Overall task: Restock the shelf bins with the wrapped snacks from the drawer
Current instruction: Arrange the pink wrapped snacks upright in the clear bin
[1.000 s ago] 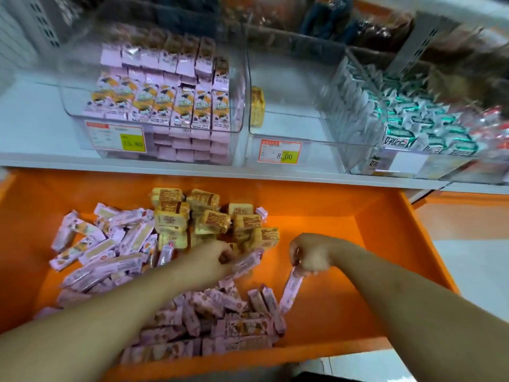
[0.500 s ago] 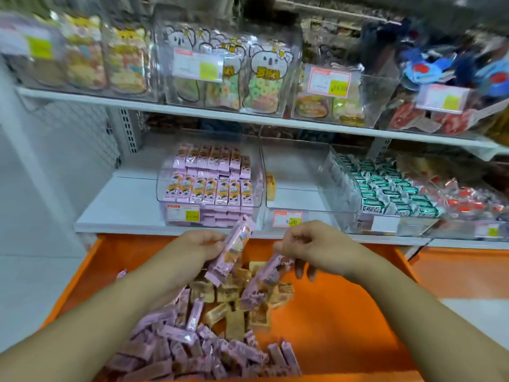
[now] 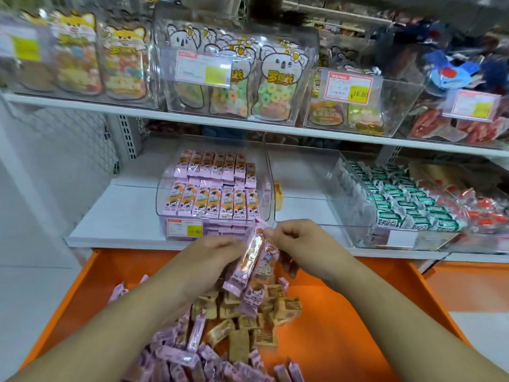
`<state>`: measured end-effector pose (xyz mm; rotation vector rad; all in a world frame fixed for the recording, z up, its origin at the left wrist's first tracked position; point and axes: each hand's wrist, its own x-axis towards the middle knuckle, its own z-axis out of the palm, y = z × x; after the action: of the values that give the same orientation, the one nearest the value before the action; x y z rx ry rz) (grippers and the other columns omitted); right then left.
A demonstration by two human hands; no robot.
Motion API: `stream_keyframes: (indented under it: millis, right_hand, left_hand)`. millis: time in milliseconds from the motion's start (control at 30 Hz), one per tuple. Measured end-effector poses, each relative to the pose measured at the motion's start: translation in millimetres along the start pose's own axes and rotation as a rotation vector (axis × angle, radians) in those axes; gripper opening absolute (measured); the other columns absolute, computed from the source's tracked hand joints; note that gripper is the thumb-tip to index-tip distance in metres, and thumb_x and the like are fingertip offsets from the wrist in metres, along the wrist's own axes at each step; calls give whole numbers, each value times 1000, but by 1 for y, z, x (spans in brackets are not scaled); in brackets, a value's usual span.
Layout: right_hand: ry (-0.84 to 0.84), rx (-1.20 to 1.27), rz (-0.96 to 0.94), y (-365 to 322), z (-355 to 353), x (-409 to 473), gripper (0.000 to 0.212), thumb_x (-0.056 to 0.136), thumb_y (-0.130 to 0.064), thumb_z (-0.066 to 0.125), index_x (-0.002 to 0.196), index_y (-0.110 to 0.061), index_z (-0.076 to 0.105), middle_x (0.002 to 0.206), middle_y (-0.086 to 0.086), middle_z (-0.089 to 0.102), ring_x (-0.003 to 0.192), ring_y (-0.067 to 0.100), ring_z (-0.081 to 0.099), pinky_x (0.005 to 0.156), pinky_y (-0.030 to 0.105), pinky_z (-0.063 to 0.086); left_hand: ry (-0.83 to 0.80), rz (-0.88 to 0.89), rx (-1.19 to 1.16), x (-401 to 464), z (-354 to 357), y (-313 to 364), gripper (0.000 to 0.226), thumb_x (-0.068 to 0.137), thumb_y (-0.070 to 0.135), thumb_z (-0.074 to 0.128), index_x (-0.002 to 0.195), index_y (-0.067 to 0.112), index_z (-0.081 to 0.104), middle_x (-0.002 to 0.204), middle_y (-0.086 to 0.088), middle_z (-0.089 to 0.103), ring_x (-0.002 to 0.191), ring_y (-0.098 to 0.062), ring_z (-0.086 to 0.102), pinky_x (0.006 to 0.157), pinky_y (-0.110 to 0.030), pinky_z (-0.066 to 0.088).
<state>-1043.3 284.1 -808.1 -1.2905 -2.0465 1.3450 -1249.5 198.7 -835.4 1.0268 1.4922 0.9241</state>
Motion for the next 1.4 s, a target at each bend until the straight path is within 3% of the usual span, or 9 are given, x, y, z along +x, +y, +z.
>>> stream_keyframes:
  millis: [67,167,267,567,833,967,1067,1167,1400]
  right_hand:
    - [4,39,11,2,1,6,48,104,-43,63,70,-13,48,59,1,53,60,30,58,60,52,57]
    - [-5,139,45,3,5,15,46,104,-44,61,75,-9,56,68,19,59,66,41,67,60,48,62]
    - [-10,220,67,1,11,19,53,104,-47,60,99,6,57,97,42,60,75,48,71,60,42,62]
    - [101,393,56,-9,24,18,40,98,-44,71,102,-7,57,71,6,66,63,27,64,64,42,58]
    - [32,323,-93,-2,22,10,43,92,0,75,123,-26,58,76,-21,65,75,6,65,74,22,52]
    - [95,406,-50,-4,20,8,42,94,-6,75,120,-36,62,103,-12,75,92,15,76,92,40,61]
    - [111,432,-13,-3,17,9,43,93,-15,79,121,-43,62,109,-12,72,103,17,73,104,47,55]
    - [97,448,0,-4,18,11,50,88,-25,85,129,-40,61,121,-4,67,111,23,71,108,53,51]
    - [127,457,-30,2,5,25,42,93,-18,79,130,-28,61,100,-6,76,91,14,77,87,36,61]
  left_hand:
    - [-46,-10,37,1,1,5,6,95,39,74,99,39,78,98,18,78,94,-5,72,95,-38,53]
    - [-116,-2,102,-1,3,11,46,100,21,69,76,60,74,83,36,72,83,12,70,95,-34,56]
    - [-76,22,122,-2,1,10,24,99,17,69,92,38,77,87,27,76,81,7,71,96,-37,57]
    - [144,174,66,-8,1,7,52,92,26,78,128,49,49,83,16,74,64,1,67,60,-19,46]
    - [78,168,-11,-11,-7,8,68,89,29,82,142,53,47,125,36,60,98,12,67,91,-30,59]
    - [-62,142,113,-16,-10,15,78,93,8,76,142,55,37,90,57,58,84,17,66,80,-23,58]
    - [-55,143,230,-14,-13,19,99,87,14,84,152,58,25,95,53,61,89,2,69,88,-38,63]
    - [-38,217,312,-13,-11,26,114,78,11,91,151,64,21,111,38,54,89,19,65,70,-14,57]
    - [75,331,553,16,-14,34,114,66,36,98,149,66,26,138,26,42,101,4,63,86,-20,59]
